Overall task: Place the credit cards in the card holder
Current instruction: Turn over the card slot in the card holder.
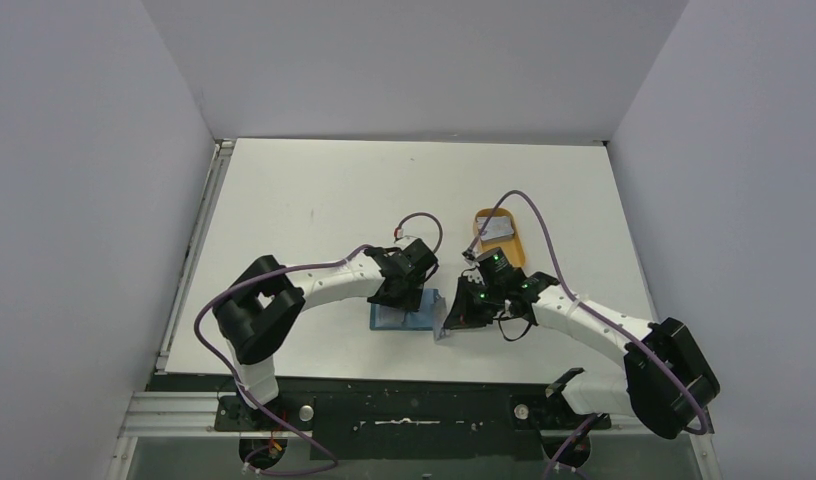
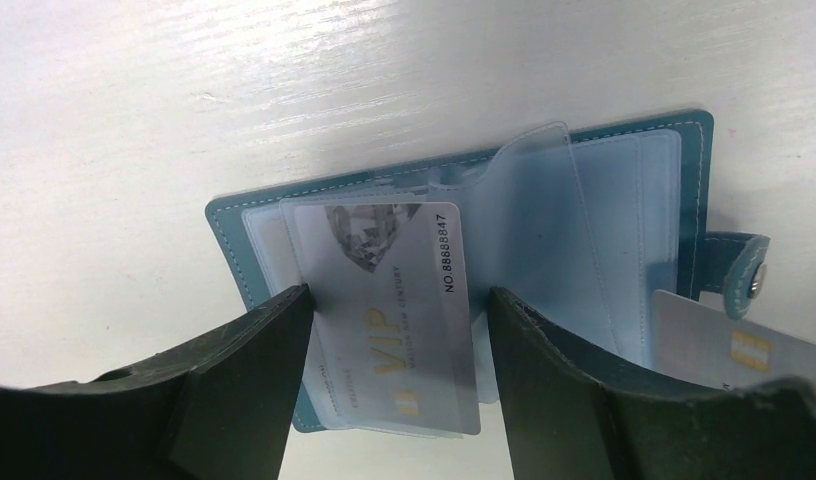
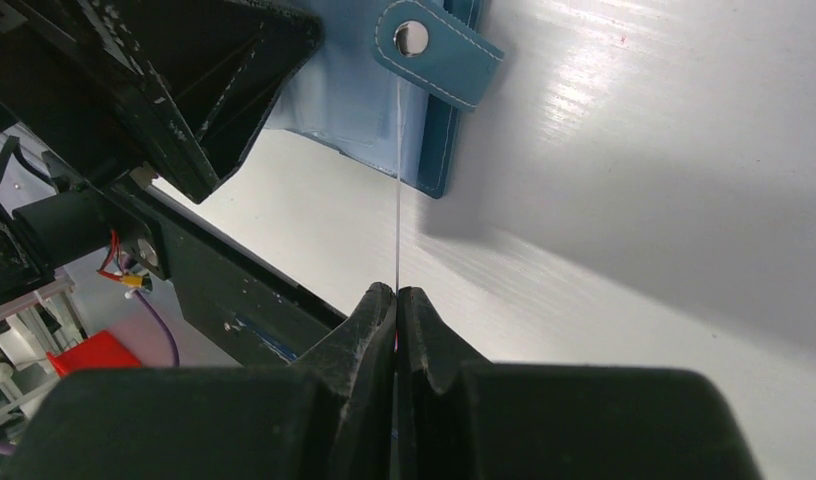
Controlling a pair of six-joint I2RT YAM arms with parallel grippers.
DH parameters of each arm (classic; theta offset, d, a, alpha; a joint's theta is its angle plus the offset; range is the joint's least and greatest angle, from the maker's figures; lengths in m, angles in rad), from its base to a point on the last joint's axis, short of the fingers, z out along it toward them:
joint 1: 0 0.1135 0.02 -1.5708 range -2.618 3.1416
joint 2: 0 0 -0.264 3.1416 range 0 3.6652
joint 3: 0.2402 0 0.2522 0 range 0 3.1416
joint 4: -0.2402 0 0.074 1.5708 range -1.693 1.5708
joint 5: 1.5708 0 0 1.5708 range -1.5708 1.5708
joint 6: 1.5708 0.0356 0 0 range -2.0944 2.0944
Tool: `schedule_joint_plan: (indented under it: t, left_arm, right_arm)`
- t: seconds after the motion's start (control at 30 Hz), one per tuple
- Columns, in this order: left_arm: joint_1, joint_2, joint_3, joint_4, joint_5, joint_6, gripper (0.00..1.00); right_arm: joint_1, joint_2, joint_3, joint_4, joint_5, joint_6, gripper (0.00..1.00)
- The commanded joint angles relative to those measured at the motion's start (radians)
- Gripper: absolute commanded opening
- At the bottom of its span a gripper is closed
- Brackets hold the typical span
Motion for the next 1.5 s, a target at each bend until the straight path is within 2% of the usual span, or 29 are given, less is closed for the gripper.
schedule_joint_plan:
  t: [0.0, 0.33, 0.87, 1.1, 1.3, 1.47]
  left_arm:
    - [0.014, 0.032, -0.054, -0.009, 0.016, -0.005, 0.61]
    - [0.018, 0.028, -0.062, -0.002, 0.024, -0.008, 0.61]
    - [0.027, 0.02, -0.075, 0.004, 0.03, -0.011, 0.58]
    - [0.028, 0.013, -0.079, 0.01, 0.039, -0.013, 0.57]
    - [0.029, -0.003, -0.072, 0.005, 0.063, -0.014, 0.62]
    - [0.03, -0.044, -0.056, -0.017, 0.075, -0.015, 0.75]
  right_arm:
    - [-0.002, -0.065, 0.048, 0.064, 0.035, 0.03, 0.0]
    - [-0.004, -0.033, 0.027, 0.111, -0.031, 0.069, 0.0]
    - [-0.006, 0.022, -0.062, 0.165, -0.047, 0.137, 0.0]
    - [-0.006, 0.073, -0.065, 0.241, -0.086, 0.155, 0.0]
    - [0.0, 0.124, -0.052, 0.318, -0.106, 0.173, 0.0]
    - [0.005, 0.155, -0.033, 0.342, -0.112, 0.172, 0.0]
